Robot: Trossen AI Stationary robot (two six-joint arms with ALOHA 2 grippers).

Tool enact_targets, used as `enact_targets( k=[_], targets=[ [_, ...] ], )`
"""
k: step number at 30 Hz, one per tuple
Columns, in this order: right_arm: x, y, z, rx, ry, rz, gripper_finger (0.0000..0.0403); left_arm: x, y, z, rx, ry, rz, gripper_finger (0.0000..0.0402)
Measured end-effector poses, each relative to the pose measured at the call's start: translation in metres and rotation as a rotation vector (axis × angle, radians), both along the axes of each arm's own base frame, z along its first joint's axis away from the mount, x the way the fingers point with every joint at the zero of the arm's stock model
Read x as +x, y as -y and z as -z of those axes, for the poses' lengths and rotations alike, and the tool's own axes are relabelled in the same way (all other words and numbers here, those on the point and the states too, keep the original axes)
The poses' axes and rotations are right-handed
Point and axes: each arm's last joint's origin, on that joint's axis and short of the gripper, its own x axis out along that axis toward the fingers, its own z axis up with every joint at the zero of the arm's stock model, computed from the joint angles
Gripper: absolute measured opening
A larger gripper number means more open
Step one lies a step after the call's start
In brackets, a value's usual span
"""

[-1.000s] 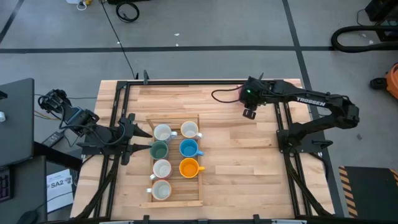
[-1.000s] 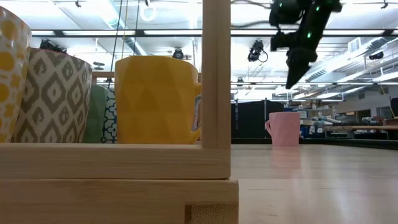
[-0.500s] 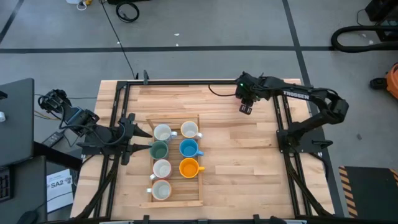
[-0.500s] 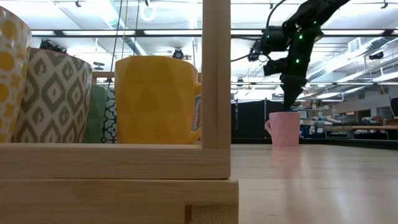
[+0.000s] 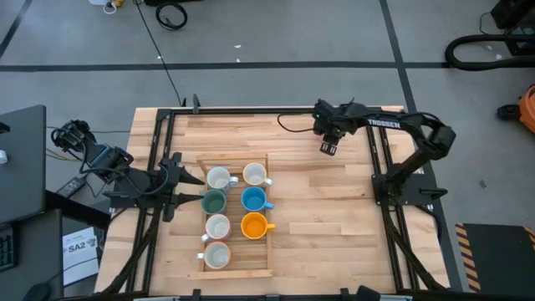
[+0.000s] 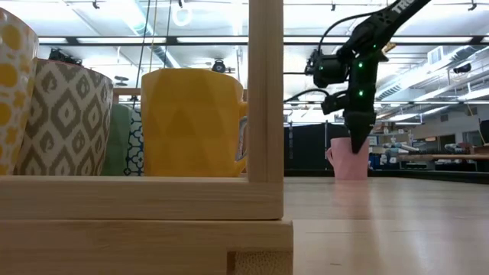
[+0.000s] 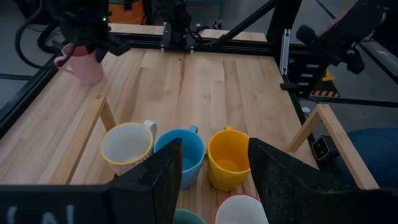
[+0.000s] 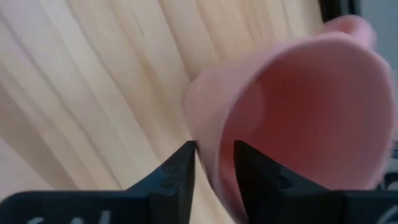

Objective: Place coffee mugs
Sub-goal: Put the pink mug on the shelf aligned with the yellow and white mug

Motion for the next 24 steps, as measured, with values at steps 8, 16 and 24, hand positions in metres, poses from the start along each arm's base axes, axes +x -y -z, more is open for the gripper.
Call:
enact_targets(
  k=[8, 16, 24],
  targets=[
    [0.001, 0.001, 0.008, 0.035, -0.015, 0.055, 0.0032, 0.000, 0.000, 0.000, 0.000, 0.000, 0.000, 0.0188],
    [0.001, -0.001, 0.008, 0.075, 0.050, 0.238, 0.0035, 0.000, 0.000, 0.000, 0.000, 0.000, 0.000, 0.0188],
    [0.003, -0.011, 0.006, 0.189, 0.149, 0.597, 0.0031, 0.000, 0.000, 0.000, 0.000, 0.000, 0.000, 0.0188]
  ],
)
